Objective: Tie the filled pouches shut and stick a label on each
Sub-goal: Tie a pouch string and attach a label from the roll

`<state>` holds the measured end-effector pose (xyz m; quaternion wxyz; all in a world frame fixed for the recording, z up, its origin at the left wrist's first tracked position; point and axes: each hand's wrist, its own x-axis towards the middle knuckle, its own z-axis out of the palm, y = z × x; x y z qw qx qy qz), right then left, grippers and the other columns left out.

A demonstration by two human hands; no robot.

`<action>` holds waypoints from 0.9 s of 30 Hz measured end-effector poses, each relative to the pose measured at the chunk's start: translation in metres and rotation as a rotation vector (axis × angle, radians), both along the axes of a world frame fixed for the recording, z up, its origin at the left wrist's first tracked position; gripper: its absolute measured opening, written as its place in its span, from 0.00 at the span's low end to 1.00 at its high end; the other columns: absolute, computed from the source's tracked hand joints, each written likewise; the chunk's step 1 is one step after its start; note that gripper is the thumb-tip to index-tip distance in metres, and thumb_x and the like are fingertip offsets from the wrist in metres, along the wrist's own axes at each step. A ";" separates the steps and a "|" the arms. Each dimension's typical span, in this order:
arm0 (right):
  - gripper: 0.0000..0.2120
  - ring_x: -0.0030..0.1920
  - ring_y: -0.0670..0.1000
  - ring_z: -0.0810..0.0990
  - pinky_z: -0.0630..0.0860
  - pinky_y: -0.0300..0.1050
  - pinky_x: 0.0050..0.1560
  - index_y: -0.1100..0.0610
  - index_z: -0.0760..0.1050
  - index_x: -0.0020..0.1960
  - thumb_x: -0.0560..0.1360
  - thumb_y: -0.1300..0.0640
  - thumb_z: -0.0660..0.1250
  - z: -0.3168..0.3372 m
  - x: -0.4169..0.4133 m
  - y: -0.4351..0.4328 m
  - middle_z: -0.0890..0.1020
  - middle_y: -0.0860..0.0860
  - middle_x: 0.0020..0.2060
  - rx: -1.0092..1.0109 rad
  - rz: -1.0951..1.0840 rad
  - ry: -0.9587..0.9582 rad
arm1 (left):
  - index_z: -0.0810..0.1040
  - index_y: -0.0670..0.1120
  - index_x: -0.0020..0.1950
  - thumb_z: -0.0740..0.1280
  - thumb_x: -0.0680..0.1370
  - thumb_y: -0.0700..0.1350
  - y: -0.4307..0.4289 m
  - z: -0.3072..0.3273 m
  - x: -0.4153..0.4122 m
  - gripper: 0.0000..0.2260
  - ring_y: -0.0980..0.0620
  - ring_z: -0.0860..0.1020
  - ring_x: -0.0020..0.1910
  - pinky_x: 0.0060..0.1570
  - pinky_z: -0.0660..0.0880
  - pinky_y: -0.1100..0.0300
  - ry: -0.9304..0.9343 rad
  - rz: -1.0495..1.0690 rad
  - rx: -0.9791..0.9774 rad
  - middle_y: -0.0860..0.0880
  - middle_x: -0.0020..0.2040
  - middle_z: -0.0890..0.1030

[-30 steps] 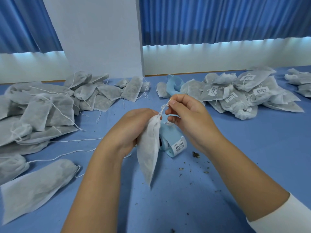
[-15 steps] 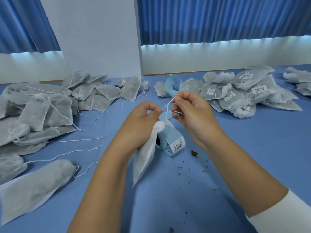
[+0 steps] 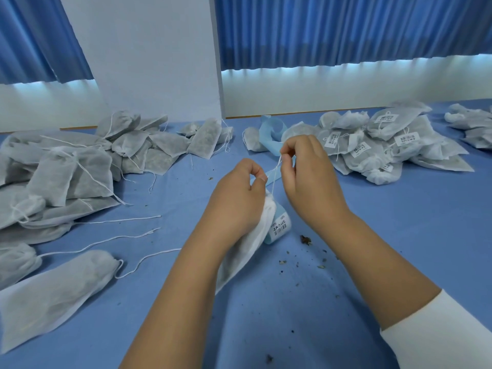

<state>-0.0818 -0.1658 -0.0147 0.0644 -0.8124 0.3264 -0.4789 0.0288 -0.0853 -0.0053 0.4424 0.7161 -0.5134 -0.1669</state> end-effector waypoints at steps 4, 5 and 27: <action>0.05 0.47 0.56 0.74 0.68 0.45 0.46 0.64 0.73 0.52 0.79 0.65 0.60 0.000 0.000 0.001 0.76 0.58 0.49 0.000 -0.019 -0.009 | 0.70 0.54 0.42 0.60 0.83 0.47 -0.001 0.000 0.001 0.10 0.60 0.66 0.19 0.21 0.61 0.66 -0.011 -0.031 -0.001 0.59 0.17 0.66; 0.04 0.45 0.54 0.73 0.67 0.44 0.45 0.64 0.73 0.52 0.79 0.65 0.60 0.000 0.001 0.002 0.76 0.57 0.48 0.021 -0.016 -0.030 | 0.70 0.54 0.42 0.60 0.83 0.47 -0.001 -0.001 0.002 0.10 0.59 0.66 0.19 0.21 0.61 0.66 -0.010 -0.042 -0.009 0.58 0.17 0.66; 0.04 0.59 0.48 0.71 0.66 0.34 0.58 0.59 0.76 0.51 0.78 0.64 0.65 0.001 0.017 0.039 0.73 0.51 0.56 0.178 0.398 0.010 | 0.79 0.47 0.41 0.68 0.80 0.50 0.011 0.007 0.039 0.10 0.49 0.73 0.41 0.47 0.71 0.52 0.578 0.230 -0.253 0.47 0.39 0.75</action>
